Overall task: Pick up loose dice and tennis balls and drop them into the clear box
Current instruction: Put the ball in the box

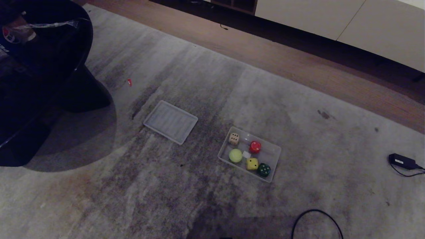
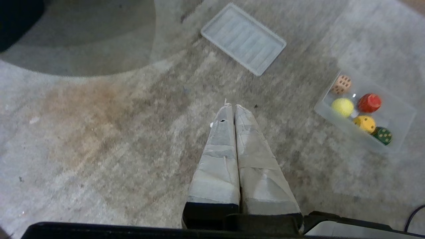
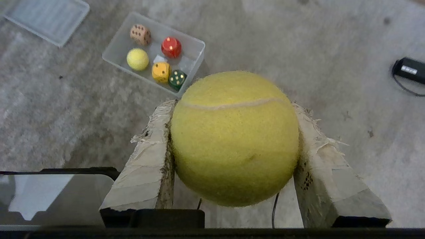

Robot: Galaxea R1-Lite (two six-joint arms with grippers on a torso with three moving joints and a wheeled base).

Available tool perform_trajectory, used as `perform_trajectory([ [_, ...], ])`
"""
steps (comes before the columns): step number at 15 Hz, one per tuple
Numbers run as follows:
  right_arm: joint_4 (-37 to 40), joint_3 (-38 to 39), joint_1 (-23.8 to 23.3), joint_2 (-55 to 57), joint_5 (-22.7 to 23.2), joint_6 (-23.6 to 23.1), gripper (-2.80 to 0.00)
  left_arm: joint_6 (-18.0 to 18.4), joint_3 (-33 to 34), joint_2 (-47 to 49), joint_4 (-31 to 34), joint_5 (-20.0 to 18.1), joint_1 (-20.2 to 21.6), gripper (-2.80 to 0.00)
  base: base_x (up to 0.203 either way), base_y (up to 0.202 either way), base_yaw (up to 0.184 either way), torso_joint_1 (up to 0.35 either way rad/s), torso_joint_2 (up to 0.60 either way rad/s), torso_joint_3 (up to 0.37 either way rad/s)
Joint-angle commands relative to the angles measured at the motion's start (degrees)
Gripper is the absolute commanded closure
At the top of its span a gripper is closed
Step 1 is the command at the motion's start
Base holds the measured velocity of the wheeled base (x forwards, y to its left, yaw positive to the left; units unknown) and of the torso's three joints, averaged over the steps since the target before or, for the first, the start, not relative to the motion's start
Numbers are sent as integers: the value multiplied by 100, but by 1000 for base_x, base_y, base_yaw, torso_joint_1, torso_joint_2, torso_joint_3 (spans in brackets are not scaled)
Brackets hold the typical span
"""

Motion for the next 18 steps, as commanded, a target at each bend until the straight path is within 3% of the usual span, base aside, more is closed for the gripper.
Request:
perform_trajectory([
  [1, 7, 1, 2, 7, 2, 2, 0, -6, 9, 6, -2, 4, 0, 0, 0, 0, 0, 2, 0, -200],
  [13, 7, 1, 2, 7, 2, 2, 0, 1, 9, 6, 0, 4, 0, 0, 0, 0, 0, 2, 1, -194],
  [18, 23, -8, 2, 7, -16, 36, 0, 3, 9, 6, 0, 4, 0, 0, 0, 0, 0, 1, 4, -35],
])
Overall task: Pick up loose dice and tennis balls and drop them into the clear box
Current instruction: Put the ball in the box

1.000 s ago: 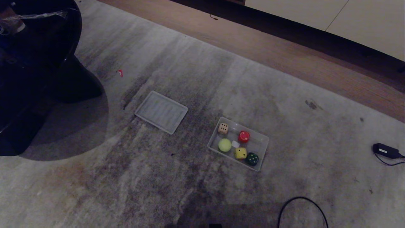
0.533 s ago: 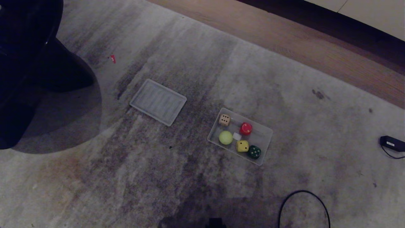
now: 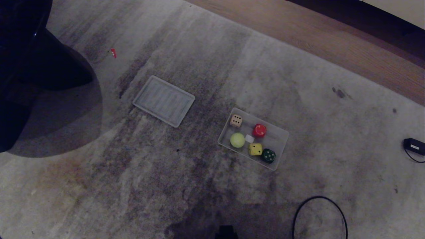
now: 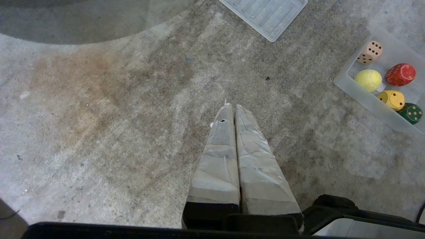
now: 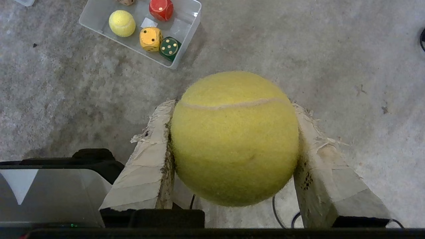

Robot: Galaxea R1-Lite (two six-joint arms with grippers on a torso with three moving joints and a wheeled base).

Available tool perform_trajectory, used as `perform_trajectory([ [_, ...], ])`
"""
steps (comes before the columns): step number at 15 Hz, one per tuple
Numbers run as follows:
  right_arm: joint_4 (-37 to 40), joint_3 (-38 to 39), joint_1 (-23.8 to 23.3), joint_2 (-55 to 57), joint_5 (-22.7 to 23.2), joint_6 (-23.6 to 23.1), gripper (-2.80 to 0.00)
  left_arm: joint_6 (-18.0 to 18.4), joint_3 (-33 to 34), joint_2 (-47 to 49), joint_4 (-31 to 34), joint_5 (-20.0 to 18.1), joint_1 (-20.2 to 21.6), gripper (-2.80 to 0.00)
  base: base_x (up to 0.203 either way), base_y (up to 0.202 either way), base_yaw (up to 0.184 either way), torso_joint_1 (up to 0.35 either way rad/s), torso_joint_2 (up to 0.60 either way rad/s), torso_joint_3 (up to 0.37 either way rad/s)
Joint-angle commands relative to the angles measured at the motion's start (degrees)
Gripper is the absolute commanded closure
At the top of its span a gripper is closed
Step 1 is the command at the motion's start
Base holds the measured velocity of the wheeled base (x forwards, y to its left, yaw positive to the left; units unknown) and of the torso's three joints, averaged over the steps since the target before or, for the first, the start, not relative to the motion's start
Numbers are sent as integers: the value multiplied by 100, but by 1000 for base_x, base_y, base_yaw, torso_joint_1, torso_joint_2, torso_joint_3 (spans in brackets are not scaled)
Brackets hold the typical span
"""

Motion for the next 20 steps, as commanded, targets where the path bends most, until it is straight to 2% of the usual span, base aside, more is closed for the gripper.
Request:
perform_trajectory([
  [1, 56, -40, 2, 15, -5, 125, 0, -6, 9, 6, -2, 4, 0, 0, 0, 0, 0, 0, 0, 0],
  [4, 153, -633, -10, 888, -7, 369, 0, -6, 9, 3, -2, 4, 0, 0, 0, 0, 0, 0, 0, 0],
  [6, 118, -1175, -7, 2231, 2, 825, 0, -6, 9, 6, -11, -5, 0, 0, 0, 0, 0, 0, 0, 0],
  [8, -261, -1649, -1, 3729, 8, 1281, 0, -14, 9, 5, -2, 4, 0, 0, 0, 0, 0, 0, 0, 0],
  [11, -1664, -2017, 43, 5957, -2, 1839, 0, -6, 9, 6, -2, 4, 0, 0, 0, 0, 0, 0, 0, 0],
  [15, -3648, -2357, 324, 8574, -22, 2782, 0, -8, 9, 6, -2, 4, 0, 0, 0, 0, 0, 0, 0, 0],
  [20, -5791, -3173, 909, 11115, -22, 3280, 0, -6, 4, 6, -2, 4, 0, 0, 0, 0, 0, 0, 0, 0],
])
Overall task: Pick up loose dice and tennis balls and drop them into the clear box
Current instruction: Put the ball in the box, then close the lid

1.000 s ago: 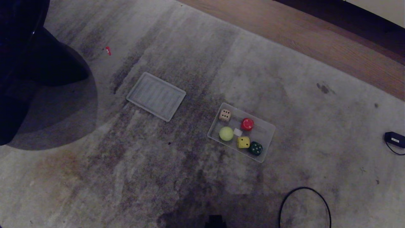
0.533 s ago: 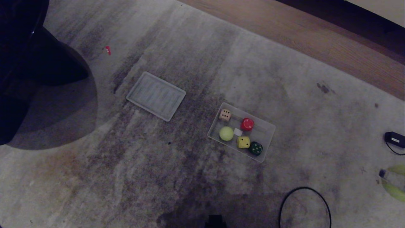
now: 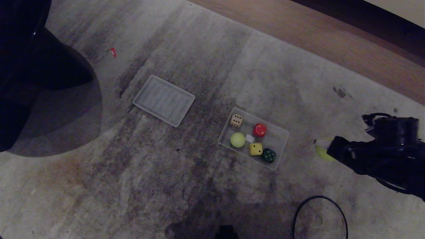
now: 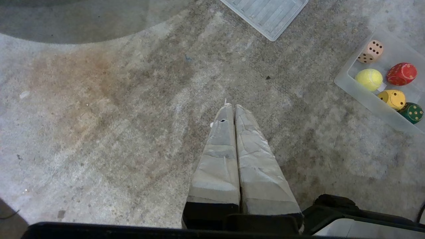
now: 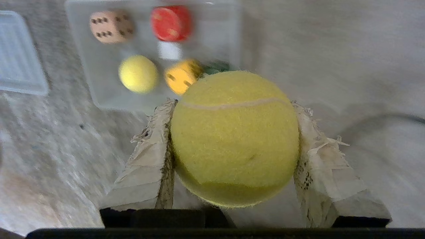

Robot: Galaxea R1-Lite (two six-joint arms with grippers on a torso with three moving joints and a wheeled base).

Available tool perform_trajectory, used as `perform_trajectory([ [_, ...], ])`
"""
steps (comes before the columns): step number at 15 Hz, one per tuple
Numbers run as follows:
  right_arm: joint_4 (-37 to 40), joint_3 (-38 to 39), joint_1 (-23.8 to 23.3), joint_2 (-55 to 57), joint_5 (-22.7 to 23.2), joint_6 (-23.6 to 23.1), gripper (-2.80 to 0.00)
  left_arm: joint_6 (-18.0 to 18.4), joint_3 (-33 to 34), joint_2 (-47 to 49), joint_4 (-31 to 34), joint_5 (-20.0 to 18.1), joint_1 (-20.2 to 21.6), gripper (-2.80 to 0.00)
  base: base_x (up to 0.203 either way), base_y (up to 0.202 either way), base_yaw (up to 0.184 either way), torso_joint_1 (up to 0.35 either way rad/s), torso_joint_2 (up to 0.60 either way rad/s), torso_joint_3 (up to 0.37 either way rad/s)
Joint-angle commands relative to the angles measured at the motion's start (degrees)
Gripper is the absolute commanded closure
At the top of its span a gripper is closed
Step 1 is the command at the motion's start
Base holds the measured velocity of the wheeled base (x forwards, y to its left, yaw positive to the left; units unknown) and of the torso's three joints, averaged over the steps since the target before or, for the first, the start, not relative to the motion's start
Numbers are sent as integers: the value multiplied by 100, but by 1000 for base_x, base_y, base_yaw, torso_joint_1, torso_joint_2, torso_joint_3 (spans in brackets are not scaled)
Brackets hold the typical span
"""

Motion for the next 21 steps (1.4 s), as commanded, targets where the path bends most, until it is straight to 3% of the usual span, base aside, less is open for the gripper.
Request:
perform_trajectory([
  [1, -988, -536, 337, 1672, -2, 79, 0, -14, 9, 6, -3, 5, 0, 0, 0, 0, 0, 0, 0, 0],
  [4, -1885, -1236, 694, 2666, -8, 120, 0, -6, 8, -2, -3, 5, 0, 0, 0, 0, 0, 0, 0, 0],
  [10, -2918, -1721, 900, 3553, -1, 128, 0, -15, 9, 6, -3, 5, 0, 0, 0, 0, 0, 0, 0, 0],
  [11, -2980, -1730, 900, 3637, -5, 117, -280, -9, 9, 6, -3, 5, 0, 0, 0, 0, 0, 0, 0, 0],
  [14, -3330, -1772, 901, 3670, -28, 82, -280, -6, 9, 6, -3, 5, 0, 0, 0, 0, 0, 0, 0, 0],
  [21, -3122, -1235, 856, 2850, -136, -240, -280, -6, 9, 6, -3, 5, 0, 0, 0, 0, 0, 0, 0, 0],
])
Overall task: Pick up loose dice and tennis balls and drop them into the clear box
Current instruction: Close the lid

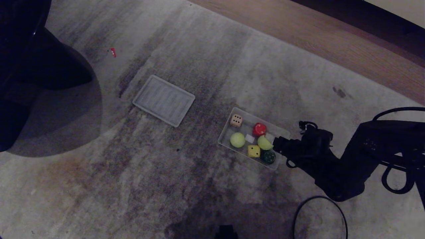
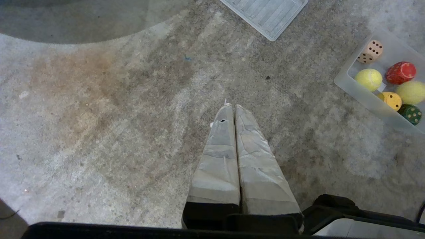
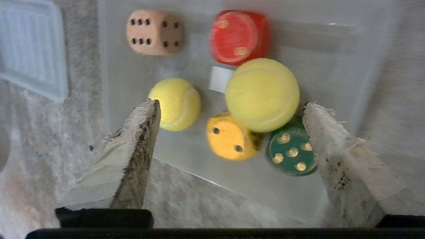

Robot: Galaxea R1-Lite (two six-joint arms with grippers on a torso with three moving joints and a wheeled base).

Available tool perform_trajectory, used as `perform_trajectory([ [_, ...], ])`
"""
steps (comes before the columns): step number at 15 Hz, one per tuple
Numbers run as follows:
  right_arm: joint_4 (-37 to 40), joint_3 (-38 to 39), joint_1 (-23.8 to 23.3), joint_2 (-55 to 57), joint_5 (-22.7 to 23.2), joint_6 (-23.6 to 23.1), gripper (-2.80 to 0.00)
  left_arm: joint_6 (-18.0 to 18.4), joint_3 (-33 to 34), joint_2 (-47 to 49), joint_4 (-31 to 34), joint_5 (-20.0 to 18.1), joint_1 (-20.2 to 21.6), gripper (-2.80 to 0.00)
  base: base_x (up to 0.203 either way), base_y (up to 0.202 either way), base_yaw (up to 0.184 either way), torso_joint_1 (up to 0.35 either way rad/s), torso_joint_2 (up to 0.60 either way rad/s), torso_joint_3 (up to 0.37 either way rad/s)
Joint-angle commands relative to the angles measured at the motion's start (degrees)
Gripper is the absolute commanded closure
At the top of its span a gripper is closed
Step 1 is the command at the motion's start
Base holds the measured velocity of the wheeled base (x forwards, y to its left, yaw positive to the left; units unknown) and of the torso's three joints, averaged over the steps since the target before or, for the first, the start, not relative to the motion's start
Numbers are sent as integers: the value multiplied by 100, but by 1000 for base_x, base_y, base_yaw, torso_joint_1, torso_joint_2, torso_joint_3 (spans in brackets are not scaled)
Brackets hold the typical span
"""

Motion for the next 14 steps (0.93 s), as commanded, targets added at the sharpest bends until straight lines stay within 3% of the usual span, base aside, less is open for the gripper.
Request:
perform_trajectory([
  [1, 77, 512, -15, -731, -7, 18, -280, -4, 9, -1, -2, 8, 0, 0, 0, 0, 0, 0, 0, 0],
  [7, 185, 2346, 40, -2778, 23, 96, -280, -4, 9, 6, -11, 8, 0, 0, 0, 0, 0, 0, 0, 0],
  [8, 291, 2641, 41, -3215, 29, 109, 0, -5, 9, 6, -2, 8, 0, 0, 0, 0, 0, 0, 0, 0],
  [10, 902, 3007, 41, -4198, 28, 112, 0, -4, 9, 6, -2, 8, 0, 0, 0, 0, 0, 0, 0, 0],
  [14, 3480, 3416, 18, -6684, -23, -331, 0, -9, 9, 6, -2, 7, 0, 0, 0, 0, 0, 0, 0, 0],
])
